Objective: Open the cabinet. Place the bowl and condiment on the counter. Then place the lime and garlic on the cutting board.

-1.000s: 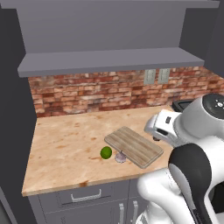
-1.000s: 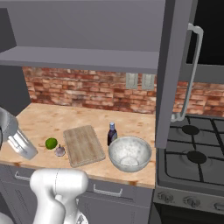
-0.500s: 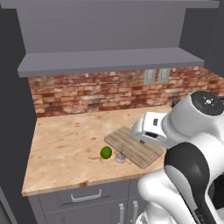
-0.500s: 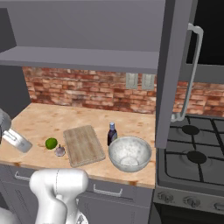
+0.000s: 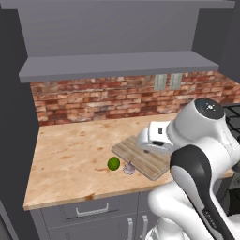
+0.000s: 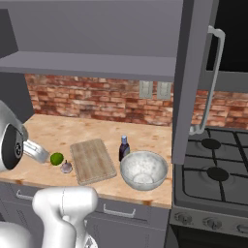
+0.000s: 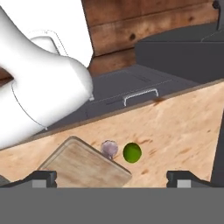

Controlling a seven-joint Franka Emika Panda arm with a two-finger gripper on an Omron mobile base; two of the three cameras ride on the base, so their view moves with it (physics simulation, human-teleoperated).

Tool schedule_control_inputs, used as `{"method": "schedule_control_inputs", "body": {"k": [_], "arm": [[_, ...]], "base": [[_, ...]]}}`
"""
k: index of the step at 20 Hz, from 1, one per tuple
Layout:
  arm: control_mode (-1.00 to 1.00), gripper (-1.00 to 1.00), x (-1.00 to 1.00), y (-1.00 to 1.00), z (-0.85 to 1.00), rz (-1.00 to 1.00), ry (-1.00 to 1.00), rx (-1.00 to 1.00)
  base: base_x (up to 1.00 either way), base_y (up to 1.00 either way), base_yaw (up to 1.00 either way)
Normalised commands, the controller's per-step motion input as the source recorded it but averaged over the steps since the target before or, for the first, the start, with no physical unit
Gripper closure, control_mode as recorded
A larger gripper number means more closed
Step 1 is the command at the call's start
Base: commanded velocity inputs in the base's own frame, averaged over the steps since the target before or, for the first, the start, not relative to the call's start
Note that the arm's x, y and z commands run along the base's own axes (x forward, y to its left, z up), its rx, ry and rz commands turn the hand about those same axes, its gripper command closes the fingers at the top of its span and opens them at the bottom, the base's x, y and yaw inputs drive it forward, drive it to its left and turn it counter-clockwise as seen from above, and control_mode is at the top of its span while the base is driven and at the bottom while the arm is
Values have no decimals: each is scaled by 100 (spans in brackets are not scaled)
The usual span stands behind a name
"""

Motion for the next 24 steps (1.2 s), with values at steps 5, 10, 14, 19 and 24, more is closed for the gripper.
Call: {"method": "schedule_control_inputs", "body": {"k": [5,10,14,19,24], "arm": [[-100,-100,22,0,-44,6,0,-5],[-100,-100,23,3,-37,0,0,-7],[-100,-100,33,5,-22,0,0,-5],[-100,-100,36,0,-19,5,0,0],[-100,-100,26,0,-28,11,0,0]], "base": [[0,0,0],[0,0,0],[0,0,0],[0,0,0],[0,0,0]]}}
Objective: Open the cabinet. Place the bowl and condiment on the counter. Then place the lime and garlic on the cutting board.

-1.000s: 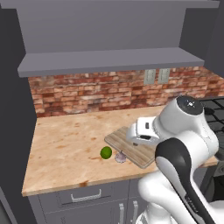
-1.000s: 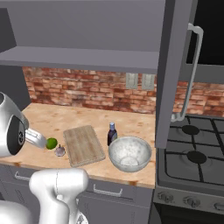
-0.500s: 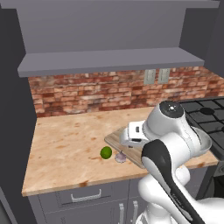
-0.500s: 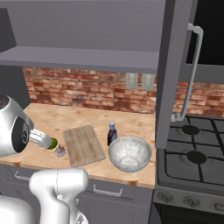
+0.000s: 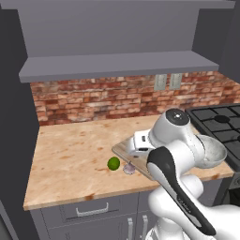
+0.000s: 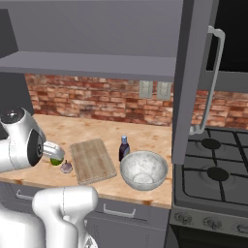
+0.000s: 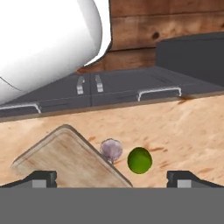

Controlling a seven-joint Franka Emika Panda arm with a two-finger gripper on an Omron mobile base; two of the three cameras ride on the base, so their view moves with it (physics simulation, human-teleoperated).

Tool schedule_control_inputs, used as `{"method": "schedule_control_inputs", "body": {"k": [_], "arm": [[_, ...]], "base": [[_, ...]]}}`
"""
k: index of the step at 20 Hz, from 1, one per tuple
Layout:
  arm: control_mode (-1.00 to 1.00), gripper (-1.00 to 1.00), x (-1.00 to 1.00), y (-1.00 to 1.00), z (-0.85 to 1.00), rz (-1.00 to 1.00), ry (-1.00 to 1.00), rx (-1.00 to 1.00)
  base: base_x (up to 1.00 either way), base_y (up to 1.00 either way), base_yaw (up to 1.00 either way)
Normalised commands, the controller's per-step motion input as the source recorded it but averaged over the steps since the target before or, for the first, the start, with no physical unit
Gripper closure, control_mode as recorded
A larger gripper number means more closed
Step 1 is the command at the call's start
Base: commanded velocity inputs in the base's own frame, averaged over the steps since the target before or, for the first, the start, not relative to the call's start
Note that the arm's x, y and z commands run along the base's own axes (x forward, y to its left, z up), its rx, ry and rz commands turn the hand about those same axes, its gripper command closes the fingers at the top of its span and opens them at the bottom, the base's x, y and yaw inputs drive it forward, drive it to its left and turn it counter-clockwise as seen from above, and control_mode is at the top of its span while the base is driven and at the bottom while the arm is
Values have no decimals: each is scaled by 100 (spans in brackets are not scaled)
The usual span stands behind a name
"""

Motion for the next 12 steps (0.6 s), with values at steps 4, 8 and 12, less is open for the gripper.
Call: {"method": "schedule_control_inputs", "body": {"k": [4,8,12], "arm": [[-100,-100,14,0,-29,11,0,0],[-100,-100,12,0,-34,9,0,0],[-100,-100,15,1,-26,4,0,0]], "base": [[0,0,0],[0,0,0],[0,0,0]]}}
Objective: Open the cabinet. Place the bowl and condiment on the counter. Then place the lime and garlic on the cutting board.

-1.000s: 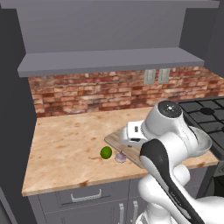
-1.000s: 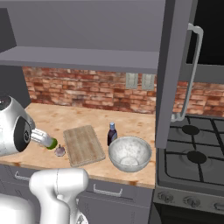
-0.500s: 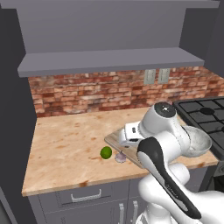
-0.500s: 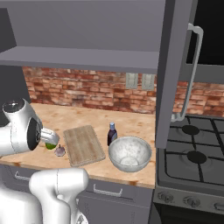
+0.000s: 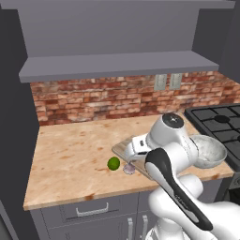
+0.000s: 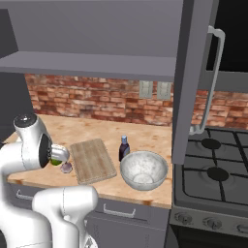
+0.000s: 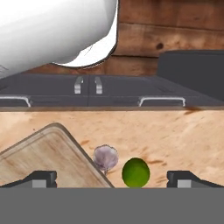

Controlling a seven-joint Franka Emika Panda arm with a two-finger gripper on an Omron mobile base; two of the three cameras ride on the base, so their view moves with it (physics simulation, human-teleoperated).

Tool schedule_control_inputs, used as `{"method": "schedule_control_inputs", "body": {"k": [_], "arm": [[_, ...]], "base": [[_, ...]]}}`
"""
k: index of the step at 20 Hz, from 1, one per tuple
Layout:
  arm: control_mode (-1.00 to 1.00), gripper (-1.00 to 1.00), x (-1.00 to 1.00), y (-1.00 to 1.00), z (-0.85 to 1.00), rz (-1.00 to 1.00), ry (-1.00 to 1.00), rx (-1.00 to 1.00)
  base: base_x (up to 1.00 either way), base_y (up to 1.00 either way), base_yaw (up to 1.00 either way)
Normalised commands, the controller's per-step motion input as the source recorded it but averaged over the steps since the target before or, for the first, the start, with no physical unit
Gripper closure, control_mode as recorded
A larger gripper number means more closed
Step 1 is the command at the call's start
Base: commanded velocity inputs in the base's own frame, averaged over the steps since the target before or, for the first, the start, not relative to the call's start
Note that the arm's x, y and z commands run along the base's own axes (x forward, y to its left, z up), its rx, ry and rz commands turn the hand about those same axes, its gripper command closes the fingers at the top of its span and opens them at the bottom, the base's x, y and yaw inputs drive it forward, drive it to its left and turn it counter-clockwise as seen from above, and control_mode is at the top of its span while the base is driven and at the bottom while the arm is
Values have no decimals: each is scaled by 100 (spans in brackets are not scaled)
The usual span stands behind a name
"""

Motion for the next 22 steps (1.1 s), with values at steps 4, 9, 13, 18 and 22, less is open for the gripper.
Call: {"method": "schedule_control_inputs", "body": {"k": [4,9,13,18,22], "arm": [[-100,-100,18,0,-22,1,0,0],[-100,-100,20,0,-18,0,0,-1],[-100,-100,23,2,-18,0,-1,-1],[-100,-100,21,6,-20,0,0,-1],[-100,-100,19,4,-22,0,0,-1]], "base": [[0,0,0],[0,0,0],[0,0,0],[0,0,0],[0,0,0]]}}
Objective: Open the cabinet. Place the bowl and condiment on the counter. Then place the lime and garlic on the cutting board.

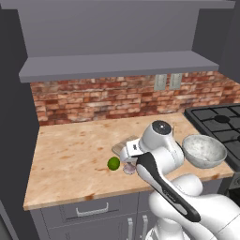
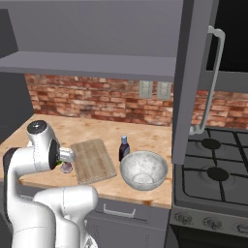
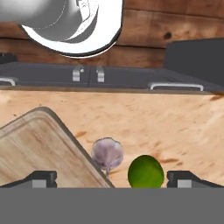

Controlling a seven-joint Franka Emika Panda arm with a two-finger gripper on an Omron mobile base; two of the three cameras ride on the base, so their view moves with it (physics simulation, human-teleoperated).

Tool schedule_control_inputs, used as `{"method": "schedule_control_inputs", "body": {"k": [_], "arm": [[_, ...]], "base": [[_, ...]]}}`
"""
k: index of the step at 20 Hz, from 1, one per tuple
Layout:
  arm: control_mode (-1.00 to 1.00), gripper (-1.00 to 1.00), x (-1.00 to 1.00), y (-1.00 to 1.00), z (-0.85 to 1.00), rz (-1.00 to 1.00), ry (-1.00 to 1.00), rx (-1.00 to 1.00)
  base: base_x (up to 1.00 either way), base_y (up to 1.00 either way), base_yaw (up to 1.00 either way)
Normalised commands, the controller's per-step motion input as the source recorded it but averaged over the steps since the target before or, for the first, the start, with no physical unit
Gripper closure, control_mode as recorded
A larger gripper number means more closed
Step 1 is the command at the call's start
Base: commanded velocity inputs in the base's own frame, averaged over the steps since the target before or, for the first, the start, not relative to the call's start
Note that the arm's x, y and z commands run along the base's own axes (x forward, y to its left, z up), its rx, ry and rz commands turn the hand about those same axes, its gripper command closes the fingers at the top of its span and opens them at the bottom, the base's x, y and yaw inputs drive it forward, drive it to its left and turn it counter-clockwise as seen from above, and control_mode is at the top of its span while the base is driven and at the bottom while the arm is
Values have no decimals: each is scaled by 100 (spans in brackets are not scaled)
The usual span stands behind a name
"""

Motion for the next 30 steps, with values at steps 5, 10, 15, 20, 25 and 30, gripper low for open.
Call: {"method": "schedule_control_inputs", "body": {"k": [5,10,15,20,25,30], "arm": [[-100,-100,19,2,-23,0,0,-1],[-100,-100,16,1,-25,0,0,-1],[-100,-100,8,3,-20,0,0,-1],[-100,-100,0,0,-24,0,0,0],[-100,-100,0,0,-24,0,0,0],[-100,-100,0,0,-25,0,-1,0]], "base": [[0,0,0],[0,0,0],[0,0,0],[0,0,0],[0,0,0],[0,0,0]]}}
